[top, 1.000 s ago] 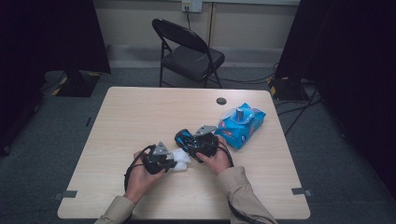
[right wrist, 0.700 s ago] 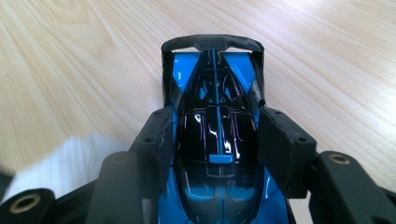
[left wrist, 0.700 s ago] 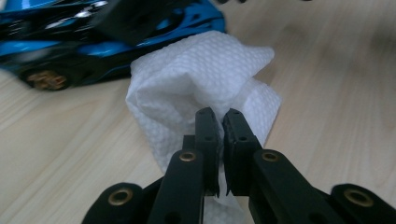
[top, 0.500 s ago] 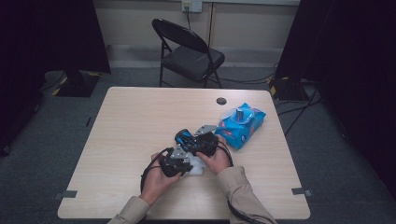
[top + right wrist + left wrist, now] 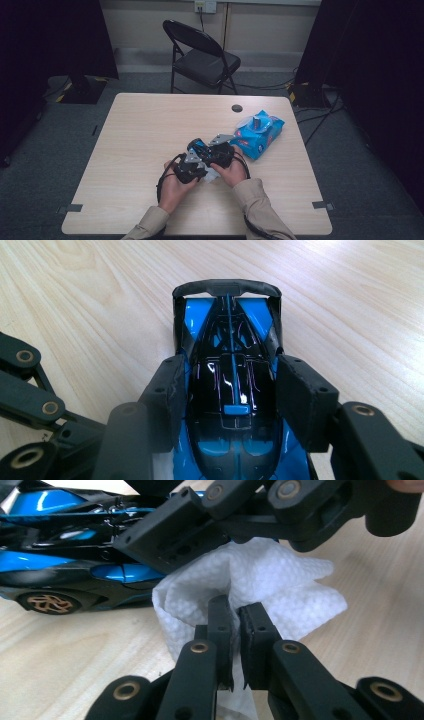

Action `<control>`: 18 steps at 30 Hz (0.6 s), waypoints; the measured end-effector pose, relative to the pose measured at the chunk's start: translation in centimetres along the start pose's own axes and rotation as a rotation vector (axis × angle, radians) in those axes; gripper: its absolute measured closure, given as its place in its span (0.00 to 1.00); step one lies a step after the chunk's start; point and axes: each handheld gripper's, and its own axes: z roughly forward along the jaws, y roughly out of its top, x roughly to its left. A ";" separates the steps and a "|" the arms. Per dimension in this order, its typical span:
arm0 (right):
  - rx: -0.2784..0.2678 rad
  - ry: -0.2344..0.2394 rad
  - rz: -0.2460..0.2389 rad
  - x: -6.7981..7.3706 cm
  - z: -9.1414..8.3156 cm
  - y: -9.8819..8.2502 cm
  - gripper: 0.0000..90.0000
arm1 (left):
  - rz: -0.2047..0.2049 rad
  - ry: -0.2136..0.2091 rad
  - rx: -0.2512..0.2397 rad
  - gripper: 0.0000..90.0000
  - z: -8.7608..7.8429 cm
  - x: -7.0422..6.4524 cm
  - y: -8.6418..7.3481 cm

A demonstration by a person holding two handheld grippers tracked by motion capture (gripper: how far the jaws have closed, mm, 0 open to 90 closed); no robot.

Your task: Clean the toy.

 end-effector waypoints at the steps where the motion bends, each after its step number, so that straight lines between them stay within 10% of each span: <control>1: -0.001 -0.001 0.000 0.0 0.0 0.0 0.52 | -0.010 -0.002 -0.006 0.94 0.1 0.1 0.0; 18: -0.012 0.002 0.007 -0.1 0.0 -0.2 0.52 | 0.000 0.055 0.007 0.95 -0.6 1.6 -0.1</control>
